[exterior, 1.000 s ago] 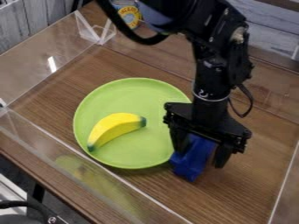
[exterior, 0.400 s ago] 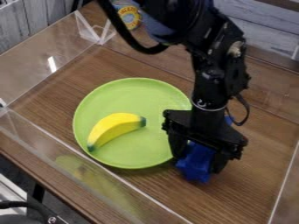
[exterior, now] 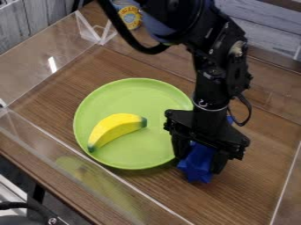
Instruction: Put the blue object in the green plate
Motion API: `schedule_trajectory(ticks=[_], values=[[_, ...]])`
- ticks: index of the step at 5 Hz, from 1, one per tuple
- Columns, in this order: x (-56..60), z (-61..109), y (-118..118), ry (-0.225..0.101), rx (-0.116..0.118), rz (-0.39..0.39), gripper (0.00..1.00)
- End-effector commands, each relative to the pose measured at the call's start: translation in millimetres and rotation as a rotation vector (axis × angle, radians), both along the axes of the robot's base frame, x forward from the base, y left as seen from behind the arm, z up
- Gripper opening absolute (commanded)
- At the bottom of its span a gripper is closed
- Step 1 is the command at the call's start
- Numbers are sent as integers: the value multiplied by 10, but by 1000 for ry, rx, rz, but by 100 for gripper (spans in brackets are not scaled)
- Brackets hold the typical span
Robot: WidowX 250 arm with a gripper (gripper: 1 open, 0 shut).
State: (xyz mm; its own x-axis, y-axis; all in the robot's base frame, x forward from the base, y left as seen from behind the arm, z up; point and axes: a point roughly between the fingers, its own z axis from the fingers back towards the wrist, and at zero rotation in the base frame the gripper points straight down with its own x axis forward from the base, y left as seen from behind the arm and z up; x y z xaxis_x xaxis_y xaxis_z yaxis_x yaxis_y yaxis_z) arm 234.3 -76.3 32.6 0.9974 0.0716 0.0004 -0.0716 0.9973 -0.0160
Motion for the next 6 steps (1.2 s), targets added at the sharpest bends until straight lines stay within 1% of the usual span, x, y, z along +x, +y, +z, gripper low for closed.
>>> schedule_trajectory(ticks=[1,4,6], values=[[30,111,23,-21,3,-8,0],[-5,246,76,3,26,-30,0],[-17,274,115,7,29,-29,0]])
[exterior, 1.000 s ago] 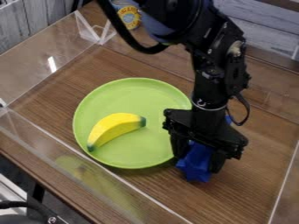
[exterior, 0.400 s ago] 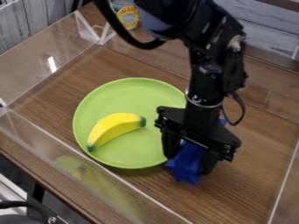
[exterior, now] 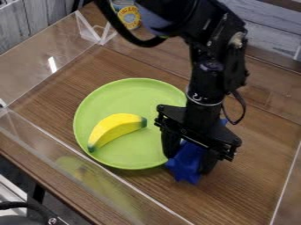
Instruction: Put the blue object in the green plate
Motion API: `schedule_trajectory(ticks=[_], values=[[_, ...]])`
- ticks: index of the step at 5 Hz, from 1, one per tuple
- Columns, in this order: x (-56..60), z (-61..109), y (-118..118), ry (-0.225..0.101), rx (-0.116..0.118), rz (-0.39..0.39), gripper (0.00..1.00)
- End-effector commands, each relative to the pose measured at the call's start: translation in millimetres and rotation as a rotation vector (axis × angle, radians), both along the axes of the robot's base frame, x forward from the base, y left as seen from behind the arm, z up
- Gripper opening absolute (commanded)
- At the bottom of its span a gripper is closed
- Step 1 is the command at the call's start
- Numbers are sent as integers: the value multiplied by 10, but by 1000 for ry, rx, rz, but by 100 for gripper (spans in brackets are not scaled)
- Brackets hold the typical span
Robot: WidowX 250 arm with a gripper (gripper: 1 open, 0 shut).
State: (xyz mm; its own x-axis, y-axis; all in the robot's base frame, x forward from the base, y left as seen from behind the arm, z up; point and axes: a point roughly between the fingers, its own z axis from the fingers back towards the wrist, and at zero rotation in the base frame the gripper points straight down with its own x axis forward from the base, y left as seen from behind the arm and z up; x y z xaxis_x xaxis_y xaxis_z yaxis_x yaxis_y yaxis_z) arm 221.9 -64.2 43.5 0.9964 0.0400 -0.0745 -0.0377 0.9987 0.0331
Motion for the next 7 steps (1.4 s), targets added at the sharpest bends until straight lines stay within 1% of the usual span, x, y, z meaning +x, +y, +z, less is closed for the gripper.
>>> schedule_trajectory(ticks=[1,7], values=[[99,185,16,-68,-14,2,0],[44,300,129,-56,3,-10,0]])
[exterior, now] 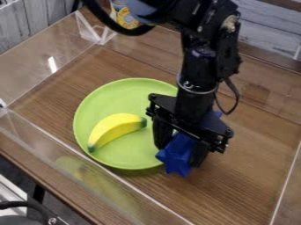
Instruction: Put the blue object in the green plate
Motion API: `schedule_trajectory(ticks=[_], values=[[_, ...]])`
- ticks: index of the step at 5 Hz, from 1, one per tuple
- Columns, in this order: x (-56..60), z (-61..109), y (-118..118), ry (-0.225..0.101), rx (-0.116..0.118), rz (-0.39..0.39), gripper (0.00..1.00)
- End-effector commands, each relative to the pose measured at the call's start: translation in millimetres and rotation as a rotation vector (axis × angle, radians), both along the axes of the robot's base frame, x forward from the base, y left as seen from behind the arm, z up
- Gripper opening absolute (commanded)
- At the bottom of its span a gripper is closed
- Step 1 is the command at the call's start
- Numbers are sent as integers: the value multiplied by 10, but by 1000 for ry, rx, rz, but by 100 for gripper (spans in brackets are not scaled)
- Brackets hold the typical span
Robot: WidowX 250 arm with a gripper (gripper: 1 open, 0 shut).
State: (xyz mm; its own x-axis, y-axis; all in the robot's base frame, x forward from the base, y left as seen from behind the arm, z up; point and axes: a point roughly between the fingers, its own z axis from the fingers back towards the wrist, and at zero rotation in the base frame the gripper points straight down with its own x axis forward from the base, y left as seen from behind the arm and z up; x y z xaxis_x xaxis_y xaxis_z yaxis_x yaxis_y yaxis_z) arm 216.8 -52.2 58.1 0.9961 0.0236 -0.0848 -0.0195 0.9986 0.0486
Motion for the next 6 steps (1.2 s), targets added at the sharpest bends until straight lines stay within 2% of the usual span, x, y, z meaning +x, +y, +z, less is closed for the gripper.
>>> schedule_trajectory(ticks=[1,3,6], values=[[81,178,30,-64,-8,6,0],[55,242,81,-59,4,6,0],[145,348,58,-119,-20,-10,0]])
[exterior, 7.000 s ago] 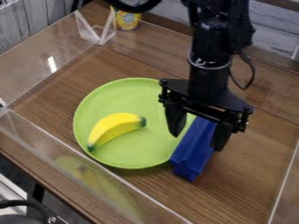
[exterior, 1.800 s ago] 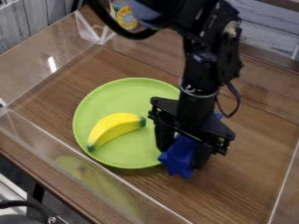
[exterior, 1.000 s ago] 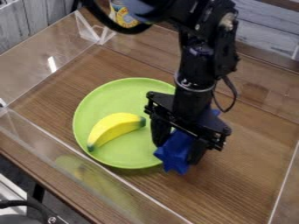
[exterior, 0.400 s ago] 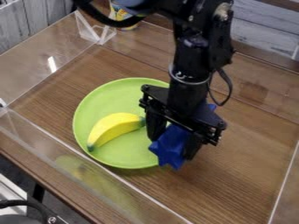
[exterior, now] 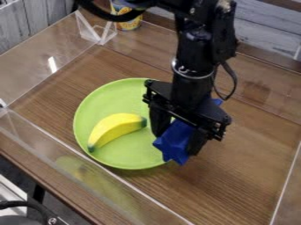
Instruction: Put the blue object in the green plate
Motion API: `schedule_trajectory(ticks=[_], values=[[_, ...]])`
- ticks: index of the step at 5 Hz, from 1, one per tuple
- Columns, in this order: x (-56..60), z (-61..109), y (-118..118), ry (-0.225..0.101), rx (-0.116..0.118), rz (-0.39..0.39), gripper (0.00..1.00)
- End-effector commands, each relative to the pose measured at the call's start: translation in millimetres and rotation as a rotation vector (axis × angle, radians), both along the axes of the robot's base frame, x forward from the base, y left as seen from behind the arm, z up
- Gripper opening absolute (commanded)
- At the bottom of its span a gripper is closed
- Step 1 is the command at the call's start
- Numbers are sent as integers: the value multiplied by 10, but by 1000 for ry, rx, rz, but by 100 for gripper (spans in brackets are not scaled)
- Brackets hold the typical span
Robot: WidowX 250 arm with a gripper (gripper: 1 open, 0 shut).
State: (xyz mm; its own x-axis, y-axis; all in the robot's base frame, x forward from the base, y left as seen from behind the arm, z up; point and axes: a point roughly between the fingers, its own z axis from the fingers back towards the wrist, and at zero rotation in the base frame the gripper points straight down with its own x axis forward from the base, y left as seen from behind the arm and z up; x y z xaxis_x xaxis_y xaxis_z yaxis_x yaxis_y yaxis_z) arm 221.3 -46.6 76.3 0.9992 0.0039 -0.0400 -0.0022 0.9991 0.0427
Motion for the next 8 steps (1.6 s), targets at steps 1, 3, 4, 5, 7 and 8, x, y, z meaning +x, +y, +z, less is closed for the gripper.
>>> schedule_trajectory(ticks=[1,3,4,5,7,8], values=[[143,195,-2,-99,-29,9,0],[217,237,4,-156,-57,9,0],[251,249,10,-180,-67,11,0],[281,261,13,-197,-70,10,0],[315,282,18,-222,-67,9,0],[331,291,24,-232,-64,9,0]])
